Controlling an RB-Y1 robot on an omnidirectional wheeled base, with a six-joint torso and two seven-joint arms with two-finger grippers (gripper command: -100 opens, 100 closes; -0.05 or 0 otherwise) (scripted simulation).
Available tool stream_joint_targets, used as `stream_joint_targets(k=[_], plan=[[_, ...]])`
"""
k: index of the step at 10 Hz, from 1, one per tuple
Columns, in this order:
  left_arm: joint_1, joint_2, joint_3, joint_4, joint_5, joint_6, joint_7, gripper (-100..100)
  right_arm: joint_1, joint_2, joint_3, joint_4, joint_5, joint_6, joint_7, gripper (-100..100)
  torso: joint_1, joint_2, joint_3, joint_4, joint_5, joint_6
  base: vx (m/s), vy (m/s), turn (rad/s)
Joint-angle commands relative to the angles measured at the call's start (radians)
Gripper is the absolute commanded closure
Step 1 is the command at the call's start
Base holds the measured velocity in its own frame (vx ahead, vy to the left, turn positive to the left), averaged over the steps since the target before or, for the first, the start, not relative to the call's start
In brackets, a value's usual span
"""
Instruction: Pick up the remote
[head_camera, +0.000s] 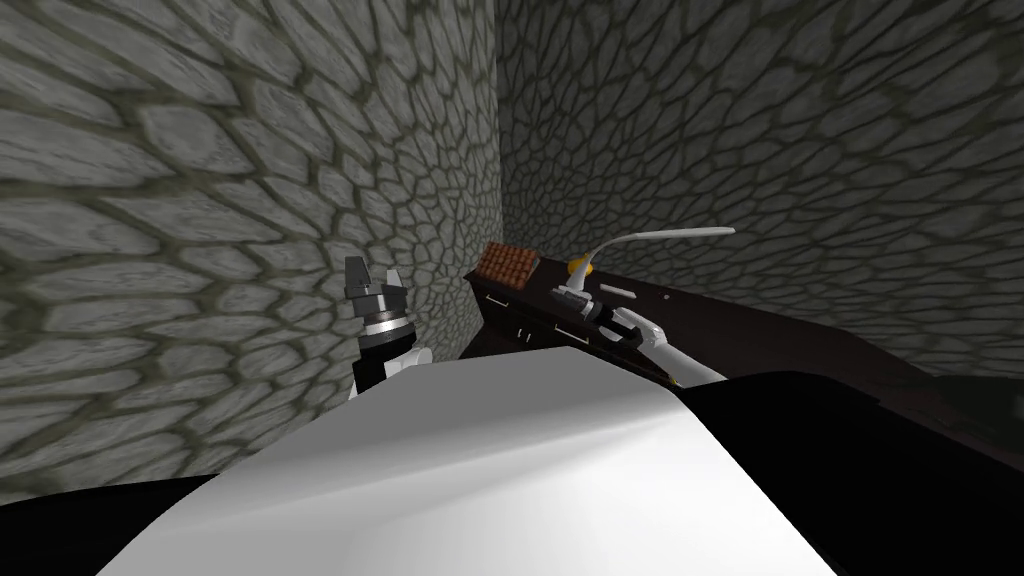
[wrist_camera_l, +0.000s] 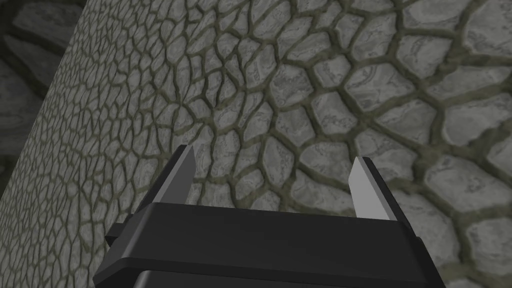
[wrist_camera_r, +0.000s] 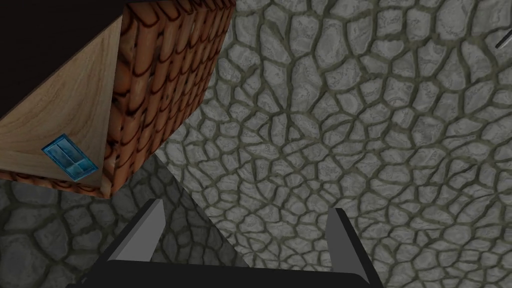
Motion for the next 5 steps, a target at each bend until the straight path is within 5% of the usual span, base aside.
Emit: stream_joint_targets(k=[1,5], plan=[[0.0,0.0,0.0,0.0,0.0,0.0,0.0,0,-0.005,-0.041,0.01,0.036,0.015,-0.021,-0.005,-100,0.0,0.0,0.0,0.0,0.0,0.0,-0.002,0.017,0.147],[0.0,0.0,0.0,0.0,0.0,0.0,0.0,0,-0.026,-0.15,0.061,0.132,0.081,-0.061,-0.029,-100,0.0,-0.001,0.0,0.0,0.0,0.0,0.004,0.019,0.205]])
